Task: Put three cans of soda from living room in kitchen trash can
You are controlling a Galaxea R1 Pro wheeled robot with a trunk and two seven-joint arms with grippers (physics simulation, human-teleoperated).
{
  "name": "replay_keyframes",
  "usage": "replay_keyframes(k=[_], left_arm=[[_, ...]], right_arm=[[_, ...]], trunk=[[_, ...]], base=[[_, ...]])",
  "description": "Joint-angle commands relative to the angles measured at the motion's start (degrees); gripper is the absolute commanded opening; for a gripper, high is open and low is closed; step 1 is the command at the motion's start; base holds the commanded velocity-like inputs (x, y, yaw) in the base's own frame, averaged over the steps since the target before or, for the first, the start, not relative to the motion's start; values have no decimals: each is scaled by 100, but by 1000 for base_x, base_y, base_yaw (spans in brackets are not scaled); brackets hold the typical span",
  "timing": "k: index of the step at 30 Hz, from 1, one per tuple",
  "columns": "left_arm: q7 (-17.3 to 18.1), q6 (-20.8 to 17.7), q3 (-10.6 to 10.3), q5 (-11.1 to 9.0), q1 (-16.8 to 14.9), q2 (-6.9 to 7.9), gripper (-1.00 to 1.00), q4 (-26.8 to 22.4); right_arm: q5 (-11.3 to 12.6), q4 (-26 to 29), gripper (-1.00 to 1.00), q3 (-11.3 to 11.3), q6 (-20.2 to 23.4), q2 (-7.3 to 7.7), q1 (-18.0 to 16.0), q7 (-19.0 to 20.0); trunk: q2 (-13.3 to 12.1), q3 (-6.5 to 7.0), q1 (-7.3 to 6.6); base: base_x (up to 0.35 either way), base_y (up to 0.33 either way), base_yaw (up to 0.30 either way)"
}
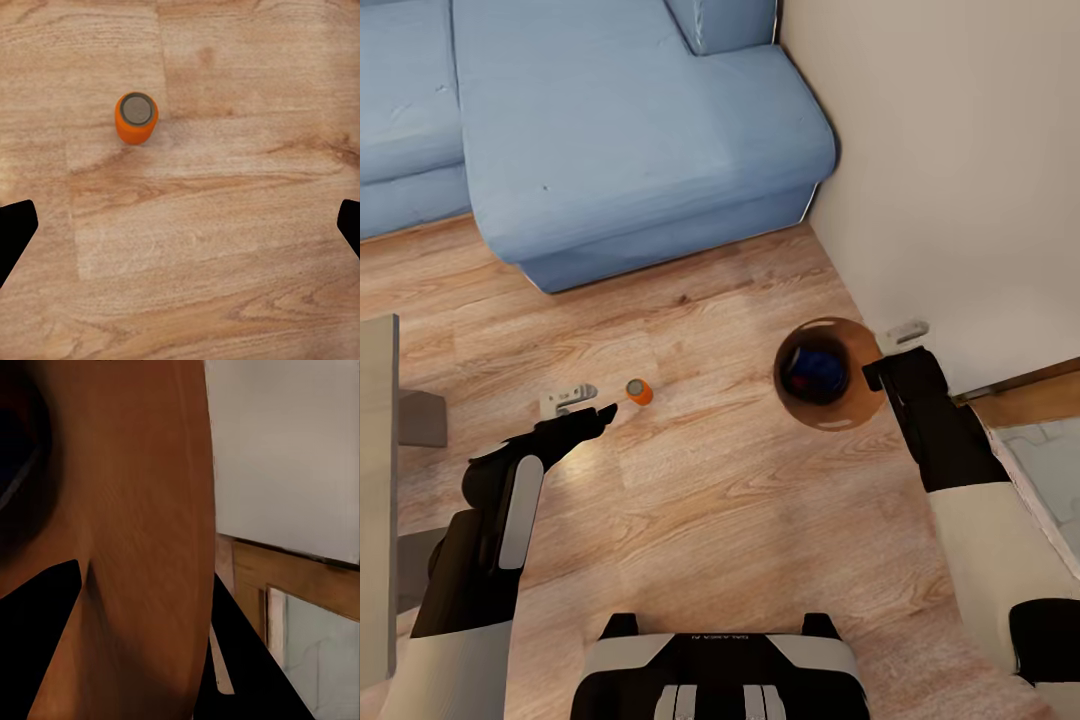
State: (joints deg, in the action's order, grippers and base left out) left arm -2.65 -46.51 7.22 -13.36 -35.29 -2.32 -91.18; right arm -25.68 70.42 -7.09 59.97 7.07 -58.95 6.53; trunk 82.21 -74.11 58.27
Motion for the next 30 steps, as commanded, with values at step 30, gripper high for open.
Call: replay_keyframes(k=[30], left_arm=[[2,2,-25,0,5,4,100,17]], right_arm=[[-348,244,-100,-29,3,-619,-146,7]], trunk=[[1205,-437,658]], base=[[0,0,0]])
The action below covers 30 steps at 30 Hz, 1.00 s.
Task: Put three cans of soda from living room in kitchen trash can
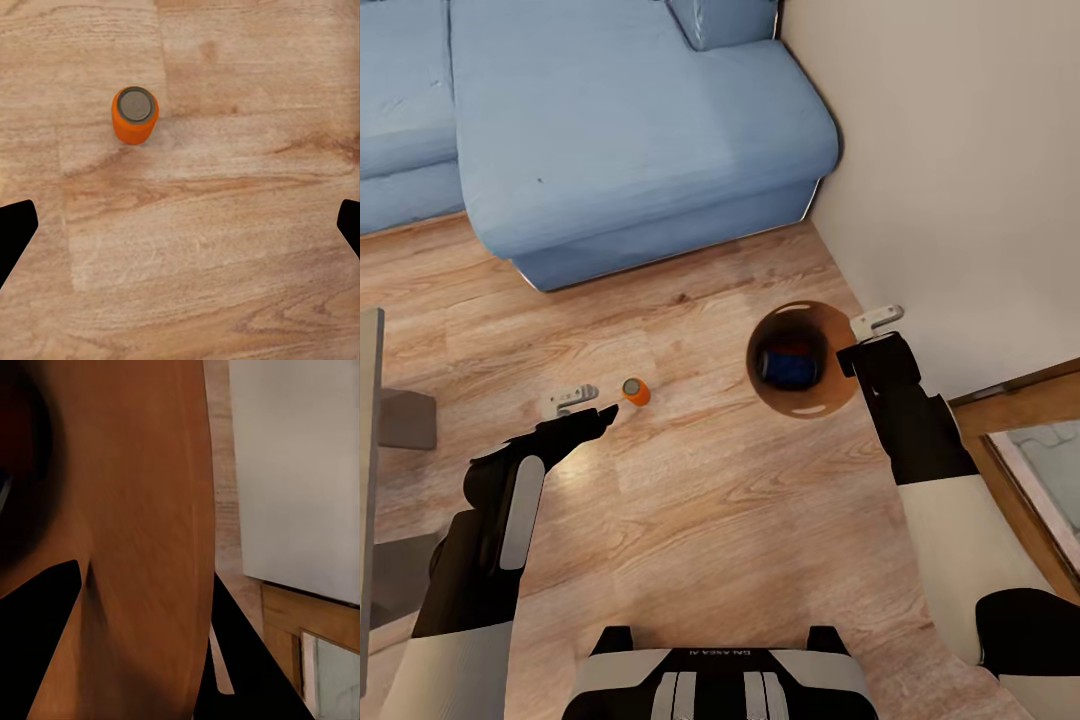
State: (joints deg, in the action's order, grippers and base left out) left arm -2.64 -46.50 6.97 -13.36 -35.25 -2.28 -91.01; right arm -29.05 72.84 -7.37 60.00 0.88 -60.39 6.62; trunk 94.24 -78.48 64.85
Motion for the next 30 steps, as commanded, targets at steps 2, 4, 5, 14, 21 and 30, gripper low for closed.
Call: replay_keyframes(k=[2,4,5,14,21,30], left_arm=[[0,0,-1,0,0,0,100,-1],[0,0,-2,0,0,0,100,2],[0,0,-4,0,0,0,100,3],[-7,0,-11,8,0,-8,100,5],[-9,-7,-19,8,0,-9,100,5],[-9,-7,-21,19,-2,-16,100,7]], right_arm=[[-11,2,-100,-1,0,0,1,-2],[-9,2,-100,-1,0,0,6,-2],[-11,2,-100,-1,0,0,7,-2],[-13,3,-100,-1,0,0,10,-2],[-13,3,-100,-2,0,0,10,-2],[-7,3,-100,4,0,8,18,-2]], trunk=[[82,-18,44],[162,-35,88],[202,-44,110],[563,-124,308],[844,-186,461],[1205,-266,659]], base=[[0,0,0],[0,0,0],[0,0,0],[0,0,0],[0,0,0],[0,0,0]])
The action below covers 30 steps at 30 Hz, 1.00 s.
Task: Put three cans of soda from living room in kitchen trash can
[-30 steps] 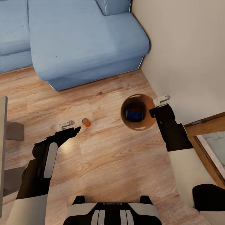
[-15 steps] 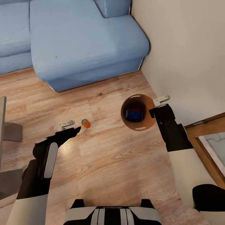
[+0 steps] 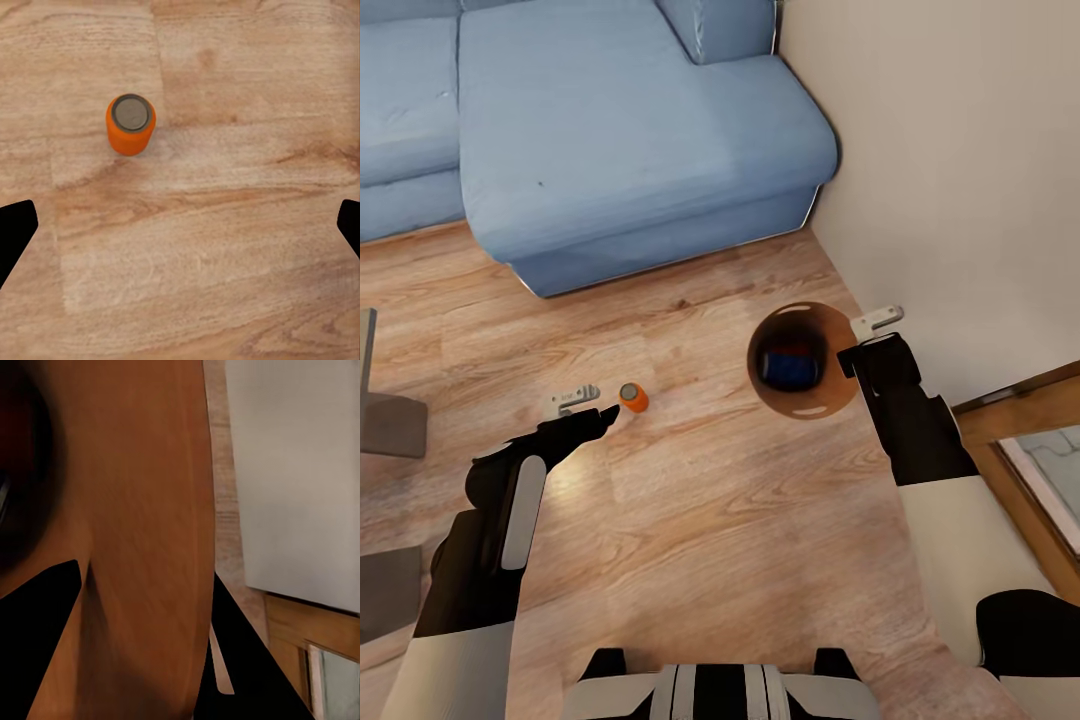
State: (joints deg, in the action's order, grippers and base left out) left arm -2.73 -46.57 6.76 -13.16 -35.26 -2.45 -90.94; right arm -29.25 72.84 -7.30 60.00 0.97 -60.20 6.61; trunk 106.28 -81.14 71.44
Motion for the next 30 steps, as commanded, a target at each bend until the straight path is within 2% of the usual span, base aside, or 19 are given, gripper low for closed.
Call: replay_keyframes(k=[1,30], left_arm=[[0,0,-3,5,-2,-1,100,1],[8,11,3,30,-7,-9,100,7]], right_arm=[[13,2,-100,2,0,0,-2,-2],[15,2,-100,9,0,0,8,7]], trunk=[[42,-9,22],[1205,-266,659]], base=[[0,0,0],[0,0,0]])
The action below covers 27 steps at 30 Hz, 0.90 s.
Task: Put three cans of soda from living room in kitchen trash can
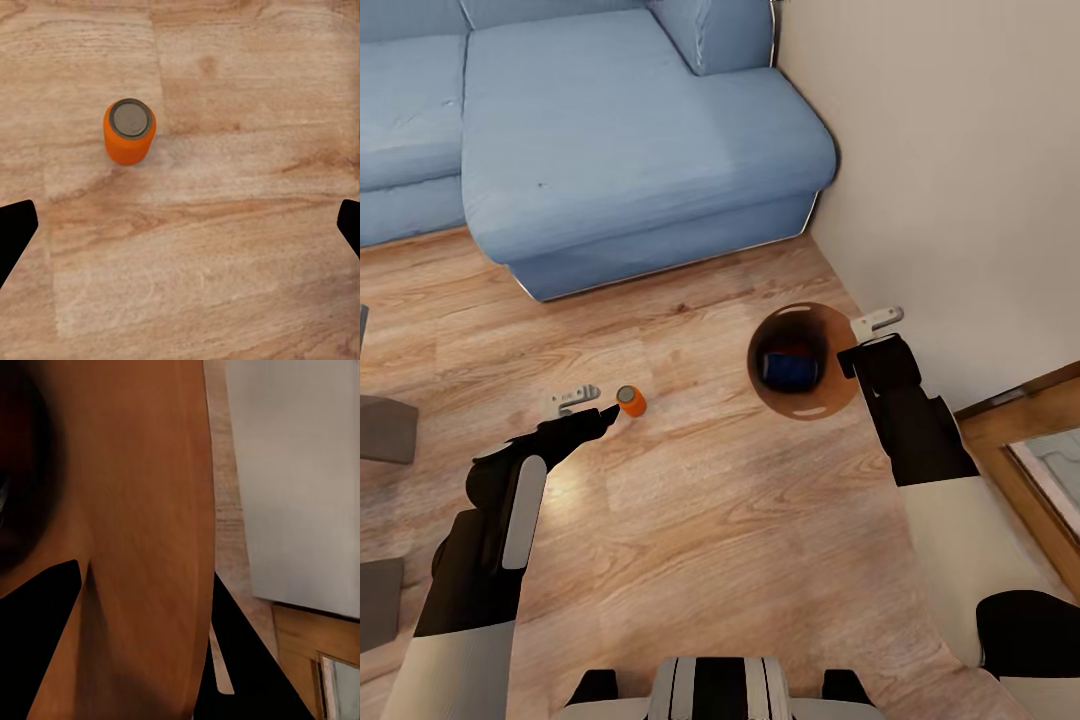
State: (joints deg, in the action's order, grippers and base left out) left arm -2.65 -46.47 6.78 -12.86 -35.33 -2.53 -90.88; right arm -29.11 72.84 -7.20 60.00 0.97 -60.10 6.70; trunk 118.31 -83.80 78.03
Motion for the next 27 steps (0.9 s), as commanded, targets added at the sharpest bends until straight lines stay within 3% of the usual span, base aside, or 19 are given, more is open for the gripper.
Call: replay_keyframes(k=[1,9,27], left_arm=[[4,2,3,-7,0,-1,100,0],[7,-22,5,-26,0,6,100,12],[4,0,-1,-40,-2,6,100,19]], right_arm=[[2,2,-100,-2,0,0,-2,-2],[2,2,-100,-1,0,2,-2,-2],[2,-14,-100,6,0,8,48,-2]], trunk=[[2,9,0],[2,82,0],[2,236,0]], base=[[0,0,0],[40,-9,0],[283,-3,0]])
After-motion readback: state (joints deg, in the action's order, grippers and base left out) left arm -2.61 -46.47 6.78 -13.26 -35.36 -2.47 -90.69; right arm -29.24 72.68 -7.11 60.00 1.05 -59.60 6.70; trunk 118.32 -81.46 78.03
